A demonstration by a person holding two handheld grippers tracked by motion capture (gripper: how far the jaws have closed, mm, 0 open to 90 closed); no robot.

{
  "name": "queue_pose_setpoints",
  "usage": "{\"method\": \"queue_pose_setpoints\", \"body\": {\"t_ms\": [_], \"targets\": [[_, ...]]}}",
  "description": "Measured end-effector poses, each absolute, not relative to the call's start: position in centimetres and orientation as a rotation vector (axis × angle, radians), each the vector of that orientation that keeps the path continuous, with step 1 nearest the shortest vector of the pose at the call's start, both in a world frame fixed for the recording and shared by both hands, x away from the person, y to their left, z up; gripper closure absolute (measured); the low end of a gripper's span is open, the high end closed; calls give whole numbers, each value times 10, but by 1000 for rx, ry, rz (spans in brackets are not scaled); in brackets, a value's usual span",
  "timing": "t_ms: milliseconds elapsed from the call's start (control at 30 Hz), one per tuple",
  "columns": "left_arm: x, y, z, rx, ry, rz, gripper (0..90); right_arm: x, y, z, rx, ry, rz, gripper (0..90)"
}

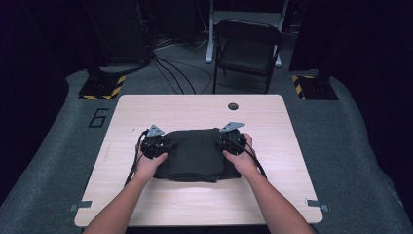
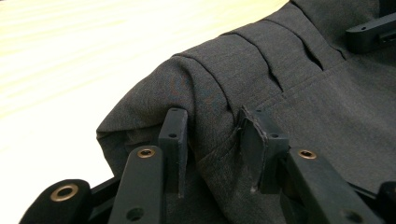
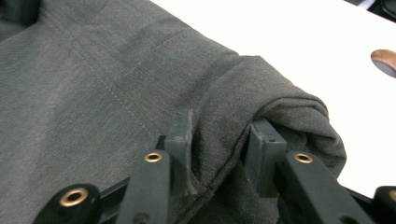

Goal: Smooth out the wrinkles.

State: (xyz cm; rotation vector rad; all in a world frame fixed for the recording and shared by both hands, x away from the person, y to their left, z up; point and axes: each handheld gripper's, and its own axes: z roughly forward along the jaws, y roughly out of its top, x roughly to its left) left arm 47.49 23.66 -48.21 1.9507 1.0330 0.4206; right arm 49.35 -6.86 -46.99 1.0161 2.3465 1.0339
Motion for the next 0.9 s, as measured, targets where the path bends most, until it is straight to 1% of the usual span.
{"method": "queue_pose_setpoints", "body": {"t_ms": [133,367,433,500,600,767,900], "targets": [[478,237,-486,1947,1056,416,596,499,-69,-475,1044,2342,1032,619],[478,237,-488,1930,1065,413,564,503,-72,-478,1080,2357,1032,529],[477,237,-488,1948,1062,401,557,503,-72,-479,1102,2345,1042,508],[476,236,-490,1941,1067,409,538,503,-72,-478,1115,2349,1041,481],[474,236,-490,1951,1067,409,486,503,-76,-476,1119,2345,1044,430],[466,241,-485,1934,1051,402,434,494,-82,-467,1156,2321,1065,403],[455,245,-478,1933,1030,383,413,482,-86,-455,1095,2310,1072,400]]}}
